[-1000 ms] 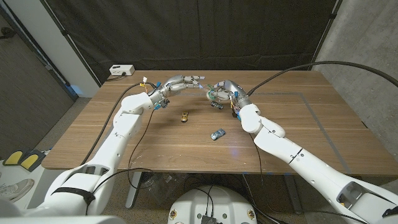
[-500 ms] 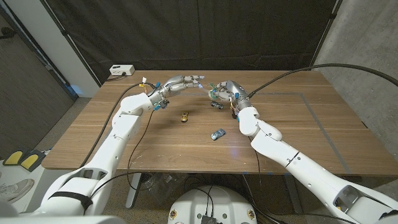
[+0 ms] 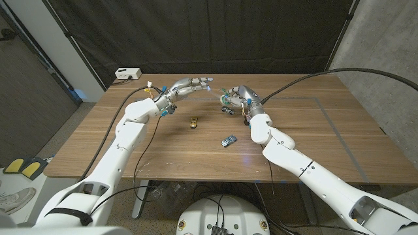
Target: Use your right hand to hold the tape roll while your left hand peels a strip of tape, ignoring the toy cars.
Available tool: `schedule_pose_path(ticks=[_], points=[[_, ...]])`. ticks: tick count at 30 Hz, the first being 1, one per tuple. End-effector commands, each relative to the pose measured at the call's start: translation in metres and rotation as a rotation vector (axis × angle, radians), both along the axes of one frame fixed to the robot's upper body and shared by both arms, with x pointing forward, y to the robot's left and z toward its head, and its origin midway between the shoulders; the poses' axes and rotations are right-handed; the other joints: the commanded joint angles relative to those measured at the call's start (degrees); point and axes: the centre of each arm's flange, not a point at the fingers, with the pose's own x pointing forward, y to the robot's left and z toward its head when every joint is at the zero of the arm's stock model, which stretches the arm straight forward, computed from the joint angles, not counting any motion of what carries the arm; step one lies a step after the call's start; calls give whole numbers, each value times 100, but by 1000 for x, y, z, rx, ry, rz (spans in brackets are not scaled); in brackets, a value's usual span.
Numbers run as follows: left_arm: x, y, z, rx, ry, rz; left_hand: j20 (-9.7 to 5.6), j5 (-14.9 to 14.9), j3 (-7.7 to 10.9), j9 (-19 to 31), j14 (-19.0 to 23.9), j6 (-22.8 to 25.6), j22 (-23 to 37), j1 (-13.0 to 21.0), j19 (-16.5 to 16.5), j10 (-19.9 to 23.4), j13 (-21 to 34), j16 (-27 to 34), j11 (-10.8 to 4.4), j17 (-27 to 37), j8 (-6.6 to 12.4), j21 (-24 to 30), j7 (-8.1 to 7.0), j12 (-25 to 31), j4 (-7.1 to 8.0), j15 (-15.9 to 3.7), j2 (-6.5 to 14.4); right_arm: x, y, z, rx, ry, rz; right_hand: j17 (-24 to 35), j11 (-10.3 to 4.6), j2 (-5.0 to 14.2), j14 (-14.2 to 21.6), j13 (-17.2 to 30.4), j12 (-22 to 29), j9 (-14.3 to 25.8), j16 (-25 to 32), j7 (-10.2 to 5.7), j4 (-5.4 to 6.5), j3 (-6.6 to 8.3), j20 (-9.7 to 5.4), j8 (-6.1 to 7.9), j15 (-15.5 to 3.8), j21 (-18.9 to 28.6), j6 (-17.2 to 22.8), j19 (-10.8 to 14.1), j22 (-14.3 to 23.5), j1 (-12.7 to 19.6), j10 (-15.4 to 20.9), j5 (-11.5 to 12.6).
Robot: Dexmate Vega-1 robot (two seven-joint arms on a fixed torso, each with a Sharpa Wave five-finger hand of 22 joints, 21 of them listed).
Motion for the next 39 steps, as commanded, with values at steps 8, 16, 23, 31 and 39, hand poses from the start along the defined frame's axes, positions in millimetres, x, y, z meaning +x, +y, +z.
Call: schedule_pose_path(ticks=[8,16,23,31,39], points=[[-18,-2,2,-59,-49,18,-18,182,11,463,105,-196,25,-50,66,55,175,54,-50,62,312,136,-81,164,102,-16,18,2,-4,-6,12,7,-11,59,-629,192,14,905,-15,32,25,-70,-17,21,-457,19,-220,74,479,61,-56,153,695,47],[-13,8,-4,12,-67,40,207,70,-1044,-620,-488,-2395,-36,-494,-398,-1016,351,-89,303,-181,-1243,-7,-439,-180,-155,209,-1585,1,-4,-6,14,5,-11,81,-631,193,20,911,-34,35,22,-73,-16,18,-460,10,-220,97,482,54,-96,155,700,48],[-15,13,-5,83,-79,88,155,218,-1352,-957,-904,-2881,-54,-531,-618,-1418,291,-170,414,-264,-1721,-136,-550,-326,-216,318,-1871,1,-1,-6,8,-7,-4,93,-624,192,17,923,-46,37,11,-73,-17,16,-457,1,-220,122,483,47,-133,160,711,50],[-11,19,-14,36,-45,96,68,265,-1355,-1131,-971,-2563,-54,-346,-608,-1420,244,-143,385,-322,-1744,-154,-924,-311,-293,329,-1753,2,2,-6,0,-9,-6,106,-622,194,21,938,-59,40,1,-68,-15,13,-460,0,-220,148,507,39,-171,161,718,51],[-15,26,-17,-138,-72,177,14,-129,-1143,-1530,-226,-435,-16,184,-230,-544,138,137,133,-369,-1252,9,-568,6,-456,161,-984,3,2,-7,-6,-13,2,118,-618,193,27,941,-82,45,-11,-63,-14,8,-462,-13,-220,179,505,27,-216,162,732,52]])
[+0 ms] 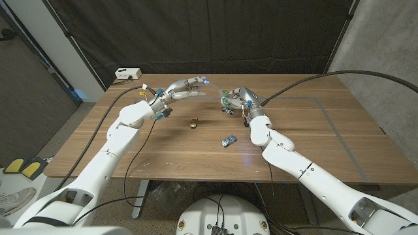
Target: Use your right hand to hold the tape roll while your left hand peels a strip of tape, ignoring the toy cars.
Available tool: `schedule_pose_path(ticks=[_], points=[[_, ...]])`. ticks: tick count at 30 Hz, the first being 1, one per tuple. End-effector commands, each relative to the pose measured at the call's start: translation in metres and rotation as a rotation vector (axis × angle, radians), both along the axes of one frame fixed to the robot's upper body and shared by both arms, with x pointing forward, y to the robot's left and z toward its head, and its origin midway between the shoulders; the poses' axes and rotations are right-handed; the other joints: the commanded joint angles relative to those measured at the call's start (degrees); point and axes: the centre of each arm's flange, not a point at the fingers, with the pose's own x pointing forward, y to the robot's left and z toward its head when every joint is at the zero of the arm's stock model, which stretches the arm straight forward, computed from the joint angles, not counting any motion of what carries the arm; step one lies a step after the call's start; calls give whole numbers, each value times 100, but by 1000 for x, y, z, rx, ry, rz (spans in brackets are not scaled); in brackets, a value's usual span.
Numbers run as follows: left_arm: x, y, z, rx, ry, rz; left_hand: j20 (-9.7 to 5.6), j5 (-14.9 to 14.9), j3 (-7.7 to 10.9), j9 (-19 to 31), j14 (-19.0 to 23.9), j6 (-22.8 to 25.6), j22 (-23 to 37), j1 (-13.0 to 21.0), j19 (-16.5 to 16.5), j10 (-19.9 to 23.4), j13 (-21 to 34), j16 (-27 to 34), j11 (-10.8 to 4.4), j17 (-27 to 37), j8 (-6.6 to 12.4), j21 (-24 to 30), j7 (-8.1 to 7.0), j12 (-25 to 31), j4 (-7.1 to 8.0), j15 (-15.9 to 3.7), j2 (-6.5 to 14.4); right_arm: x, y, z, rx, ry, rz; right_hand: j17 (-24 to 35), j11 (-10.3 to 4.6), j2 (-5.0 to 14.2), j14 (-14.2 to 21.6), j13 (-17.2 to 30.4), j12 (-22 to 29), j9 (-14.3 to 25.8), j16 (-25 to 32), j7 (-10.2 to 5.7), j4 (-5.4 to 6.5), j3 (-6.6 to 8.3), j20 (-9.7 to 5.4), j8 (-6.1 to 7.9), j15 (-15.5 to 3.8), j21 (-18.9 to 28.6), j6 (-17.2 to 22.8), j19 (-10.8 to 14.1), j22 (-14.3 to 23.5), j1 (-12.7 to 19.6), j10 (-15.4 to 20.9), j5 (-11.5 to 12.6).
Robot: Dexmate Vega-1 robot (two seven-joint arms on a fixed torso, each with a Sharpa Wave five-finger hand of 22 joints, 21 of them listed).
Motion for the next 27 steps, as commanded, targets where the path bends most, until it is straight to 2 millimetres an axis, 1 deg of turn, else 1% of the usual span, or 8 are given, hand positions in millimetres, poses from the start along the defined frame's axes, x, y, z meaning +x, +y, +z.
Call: schedule_pose_path(ticks=[1,2,4,6,8,18,23,27], points=[[-4,10,-6,-189,-35,106,-101,-316,120,-201,511,1358,43,289,300,717,-26,177,-278,6,387,168,151,227,-179,-188,348,1,2,0,-15,-8,12,25,-607,196,22,577,-14,31,-7,-66,-13,7,-458,30,-233,29,464,29,-9,159,730,48],[-5,11,-6,-204,-40,124,-135,-344,132,-225,566,1538,46,334,346,772,-29,194,-312,9,449,194,120,234,-211,-243,365,1,2,0,-16,-9,15,17,-615,197,14,575,-26,31,-19,-65,-13,7,-459,28,-233,34,463,29,-16,159,714,48],[-5,12,-6,-222,-44,140,-194,-392,180,-220,769,2015,60,451,477,1034,-31,262,-422,19,671,278,194,294,-271,-371,483,1,3,0,-19,-10,17,20,-607,198,12,578,-29,31,-23,-64,-11,6,-458,23,-233,42,459,24,-27,158,721,48],[-5,12,-6,-228,-45,158,-162,-390,231,-180,805,2102,66,545,486,1076,-27,275,-427,27,745,297,228,294,-313,-359,559,0,3,1,-21,-13,21,25,-614,200,15,585,-33,33,-26,-67,-9,5,-464,20,-233,50,460,16,-39,157,724,48],[-4,11,-5,-236,-41,163,-175,-405,274,-83,913,2452,80,623,576,1274,-12,321,-506,48,977,375,276,335,-341,-419,660,-1,3,1,-26,-15,25,36,-610,199,23,580,-37,36,-21,-68,-9,4,-463,19,-233,57,461,15,-47,157,736,48],[-4,6,-4,-233,-48,128,-282,-407,339,90,922,2364,97,660,524,1265,6,307,-681,74,1082,413,304,317,-321,-504,860,-2,3,1,-26,-18,16,41,-617,200,11,614,-54,41,-49,-70,-5,-1,-469,9,-233,88,468,0,-93,154,729,47],[-5,5,-5,-257,-22,57,-340,-384,433,244,880,2489,102,775,473,1260,20,239,-702,77,1239,438,511,337,-401,-566,957,1,3,0,-19,-20,8,48,-604,197,15,620,-61,42,-53,-69,-7,-3,-464,3,-233,102,470,-1,-110,155,738,47],[-6,8,-9,-272,-5,26,-446,-282,479,407,875,2701,95,829,496,1309,26,169,-741,67,1433,489,717,382,-504,-660,873,3,3,-1,-15,-21,3,42,-606,198,8,626,-66,43,-67,-69,-6,-4,-468,1,-233,113,474,0,-123,154,742,48]])
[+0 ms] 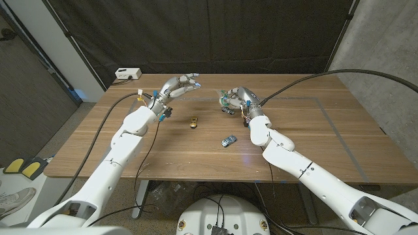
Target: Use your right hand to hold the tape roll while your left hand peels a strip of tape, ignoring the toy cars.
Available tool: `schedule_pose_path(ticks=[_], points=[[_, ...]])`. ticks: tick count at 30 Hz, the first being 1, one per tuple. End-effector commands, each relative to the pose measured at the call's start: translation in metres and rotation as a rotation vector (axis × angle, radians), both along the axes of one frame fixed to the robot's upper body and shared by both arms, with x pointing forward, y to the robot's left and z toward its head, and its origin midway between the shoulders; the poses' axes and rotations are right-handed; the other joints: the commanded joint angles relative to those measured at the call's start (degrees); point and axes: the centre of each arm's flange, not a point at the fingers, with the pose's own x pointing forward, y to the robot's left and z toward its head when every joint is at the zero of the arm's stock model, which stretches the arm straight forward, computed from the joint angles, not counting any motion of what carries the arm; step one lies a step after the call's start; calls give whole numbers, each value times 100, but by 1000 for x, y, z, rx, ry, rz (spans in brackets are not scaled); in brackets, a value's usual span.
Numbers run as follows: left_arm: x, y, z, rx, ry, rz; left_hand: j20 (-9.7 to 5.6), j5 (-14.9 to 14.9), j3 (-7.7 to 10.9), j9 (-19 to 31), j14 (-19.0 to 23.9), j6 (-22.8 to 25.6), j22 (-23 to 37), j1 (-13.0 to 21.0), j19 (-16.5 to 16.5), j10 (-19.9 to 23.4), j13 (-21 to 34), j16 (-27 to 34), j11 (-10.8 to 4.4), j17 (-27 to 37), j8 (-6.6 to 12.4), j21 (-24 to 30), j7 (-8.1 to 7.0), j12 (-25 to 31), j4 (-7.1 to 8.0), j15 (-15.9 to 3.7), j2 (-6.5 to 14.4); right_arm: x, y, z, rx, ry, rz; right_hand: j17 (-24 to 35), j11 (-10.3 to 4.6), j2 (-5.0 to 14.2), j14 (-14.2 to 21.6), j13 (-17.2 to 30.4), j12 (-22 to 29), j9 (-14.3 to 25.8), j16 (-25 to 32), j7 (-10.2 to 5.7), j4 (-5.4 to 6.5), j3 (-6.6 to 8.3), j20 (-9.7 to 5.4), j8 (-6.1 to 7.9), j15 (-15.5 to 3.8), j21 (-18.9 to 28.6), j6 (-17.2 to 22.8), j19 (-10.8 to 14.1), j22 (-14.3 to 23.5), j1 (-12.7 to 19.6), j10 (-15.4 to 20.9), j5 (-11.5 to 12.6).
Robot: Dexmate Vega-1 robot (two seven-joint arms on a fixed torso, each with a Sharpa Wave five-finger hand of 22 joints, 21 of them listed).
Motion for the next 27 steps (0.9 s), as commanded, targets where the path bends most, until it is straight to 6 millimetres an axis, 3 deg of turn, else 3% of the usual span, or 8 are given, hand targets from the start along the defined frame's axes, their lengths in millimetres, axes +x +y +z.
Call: schedule_pose_path(ticks=[1,6,8,9,13,16,18,27], points=[[-2,0,-6,-44,20,-91,-87,110,51,365,32,302,14,93,33,79,13,-49,-74,7,328,59,269,67,-76,-307,-7,4,0,-2,10,-4,-13,26,-605,201,22,543,-10,40,-25,-69,-4,-5,-469,34,-232,38,474,-10,0,151,744,25],[-5,5,-8,-62,15,-88,-41,177,92,476,50,321,7,89,-13,111,14,-82,-68,13,407,72,304,100,-99,-338,-38,4,1,-2,8,-8,-11,24,-607,199,16,555,-21,42,-41,-69,-6,-7,-467,30,-232,53,479,-14,-18,153,738,26],[-6,6,-10,-64,3,-78,70,219,101,582,53,148,10,-49,-99,-41,29,-109,3,59,433,94,-97,72,-7,-297,-15,4,1,-2,8,-8,-11,23,-600,198,17,561,-20,42,-45,-67,-6,-7,-467,27,-233,58,479,-14,-24,153,744,26],[-6,7,-10,-42,-2,-75,158,219,61,472,56,-665,16,-163,-162,-300,50,-133,139,114,120,141,-422,4,3,-266,-127,4,1,-2,7,-8,-12,24,-598,199,19,563,-21,42,-45,-66,-6,-7,-470,26,-233,60,479,-15,-26,153,743,27],[-8,7,-10,-14,-18,-85,280,-48,-357,159,-415,-3429,-50,-617,-498,-1141,132,-309,332,157,-941,105,-546,-229,100,-19,-515,3,2,-2,9,-9,-15,33,-595,196,27,557,-34,48,-48,-63,-7,-10,-473,25,-232,72,483,-18,-42,154,760,27],[-12,7,-11,-13,-37,-95,388,45,-812,-289,-707,-5175,-74,-1290,-670,-1570,132,-298,525,119,-1974,6,-1032,-356,352,133,-823,2,2,-3,8,-14,-19,38,-610,196,34,570,-36,49,-50,-63,-6,-11,-472,21,-233,80,482,-18,-52,153,759,28],[-15,8,-11,-20,-52,-101,452,144,-1041,-531,-898,-5911,-72,-1541,-881,-1831,84,-311,636,100,-2313,-99,-1165,-481,434,211,-997,2,3,-3,10,-17,-24,40,-611,195,34,571,-42,53,-53,-67,-6,-12,-476,21,-232,84,483,-22,-58,153,760,28],[-26,26,-29,-116,-53,-132,495,645,-1785,-1084,-1812,-7692,-19,-2321,-1662,-3143,-64,-391,991,93,-2358,-447,-585,-736,791,521,-1341,3,7,-9,39,-113,-84,41,-609,191,26,577,-69,59,-79,-66,-5,-15,-483,13,-232,100,487,-27,-86,151,754,30]])
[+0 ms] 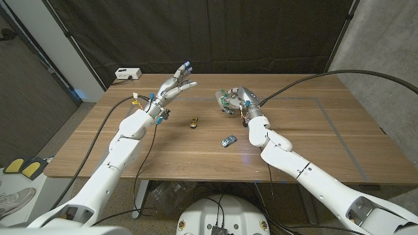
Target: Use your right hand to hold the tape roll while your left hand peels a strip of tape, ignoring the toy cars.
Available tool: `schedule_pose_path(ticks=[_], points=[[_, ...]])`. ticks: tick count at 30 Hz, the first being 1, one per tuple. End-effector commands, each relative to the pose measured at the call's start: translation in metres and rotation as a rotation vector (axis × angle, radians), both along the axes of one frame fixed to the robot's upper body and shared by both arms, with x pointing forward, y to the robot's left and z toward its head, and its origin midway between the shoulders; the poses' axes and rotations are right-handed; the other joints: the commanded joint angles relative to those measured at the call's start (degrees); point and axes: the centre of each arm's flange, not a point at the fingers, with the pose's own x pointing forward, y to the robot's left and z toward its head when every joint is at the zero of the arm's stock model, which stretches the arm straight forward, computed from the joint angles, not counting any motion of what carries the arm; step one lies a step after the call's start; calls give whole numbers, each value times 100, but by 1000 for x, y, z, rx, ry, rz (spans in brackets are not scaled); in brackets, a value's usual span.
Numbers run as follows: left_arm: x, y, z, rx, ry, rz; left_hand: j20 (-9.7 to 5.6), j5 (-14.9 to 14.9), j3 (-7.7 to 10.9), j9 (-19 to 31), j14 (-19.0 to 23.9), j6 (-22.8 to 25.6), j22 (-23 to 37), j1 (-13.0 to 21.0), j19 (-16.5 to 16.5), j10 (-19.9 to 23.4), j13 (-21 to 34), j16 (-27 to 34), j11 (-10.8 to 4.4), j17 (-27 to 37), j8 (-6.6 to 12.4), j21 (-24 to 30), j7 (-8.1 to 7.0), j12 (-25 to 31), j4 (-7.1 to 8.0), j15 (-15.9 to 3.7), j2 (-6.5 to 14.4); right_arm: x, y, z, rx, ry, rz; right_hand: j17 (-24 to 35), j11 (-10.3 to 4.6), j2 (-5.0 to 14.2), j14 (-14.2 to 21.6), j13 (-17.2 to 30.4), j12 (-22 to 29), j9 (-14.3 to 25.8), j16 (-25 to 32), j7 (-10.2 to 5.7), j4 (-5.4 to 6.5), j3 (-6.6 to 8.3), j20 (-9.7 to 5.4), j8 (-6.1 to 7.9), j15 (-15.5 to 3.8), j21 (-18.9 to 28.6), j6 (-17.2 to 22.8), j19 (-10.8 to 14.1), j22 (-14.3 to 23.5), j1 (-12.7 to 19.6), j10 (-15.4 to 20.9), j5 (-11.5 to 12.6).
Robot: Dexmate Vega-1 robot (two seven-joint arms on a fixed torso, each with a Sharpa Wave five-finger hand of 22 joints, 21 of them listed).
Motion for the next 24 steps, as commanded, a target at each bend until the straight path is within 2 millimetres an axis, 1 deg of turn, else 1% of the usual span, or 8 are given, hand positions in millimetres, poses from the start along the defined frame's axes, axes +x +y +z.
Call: schedule_pose_path(ticks=[1,7,10,11,12,15,19,24], points=[[-13,19,-20,-102,-3,-40,63,184,-258,-147,-377,-1424,46,-351,-638,-454,-33,-18,88,6,0,-118,138,-22,177,110,-22,1,6,-8,30,-92,-63,17,-600,200,17,508,-6,24,-31,-70,-6,-15,-480,12,-245,38,490,-30,-5,141,753,36],[-16,32,-45,-183,46,-48,150,325,-447,-274,-702,-1914,75,-578,-1006,-852,-79,-36,221,16,6,-257,84,-36,322,220,22,1,8,-10,51,-131,-99,27,-632,196,23,518,-10,27,-36,-73,-5,-16,-490,9,-245,42,496,-26,-21,139,768,38],[-17,39,-56,-236,67,-45,270,389,-586,-371,-1039,-2315,100,-851,-1402,-1233,-132,-46,267,27,28,-407,73,-47,515,306,148,1,10,-10,54,-152,-117,20,-619,198,13,526,-16,26,-52,-73,-1,-16,-494,7,-244,42,503,-33,-29,135,765,39],[-17,41,-58,-241,72,-40,273,394,-607,-387,-1090,-2365,103,-898,-1456,-1305,-146,-46,272,27,32,-428,63,-52,550,310,175,2,10,-10,55,-155,-121,20,-628,200,14,530,-17,28,-54,-81,1,-16,-498,6,-245,42,501,-34,-30,133,763,40],[-16,43,-61,-257,81,-38,258,405,-668,-432,-1315,-2490,110,-1038,-1696,-1503,-190,-69,292,21,51,-522,53,-60,653,306,252,2,10,-10,54,-159,-126,21,-623,199,15,526,-20,28,-56,-76,0,-17,-503,6,-245,43,503,-31,-33,133,769,40],[-16,50,-68,-321,110,-50,234,400,-741,-481,-1460,-2492,119,-1234,-1990,-1606,-246,-50,311,11,99,-636,17,-28,791,304,356,2,12,-9,52,-170,-141,27,-628,194,19,536,-27,27,-61,-85,1,-18,-505,4,-245,44,514,-27,-43,130,767,41],[-16,59,-76,-398,141,-55,230,362,-850,-545,-1320,-2238,132,-1572,-1957,-1486,-332,55,278,-8,196,-618,-87,61,991,228,499,1,17,-11,33,-196,-171,23,-636,192,7,539,-33,26,-76,-86,2,-18,-509,2,-245,42,517,-27,-50,126,767,42],[-15,63,-82,-414,158,-60,258,334,-922,-587,-1193,-2033,136,-1762,-1810,-1347,-397,105,267,-30,251,-559,-101,120,1062,224,572,3,22,-14,35,-213,-191,14,-644,187,7,542,-44,26,-97,-105,6,-20,-522,-4,-245,29,519,-29,-66,116,774,46]])
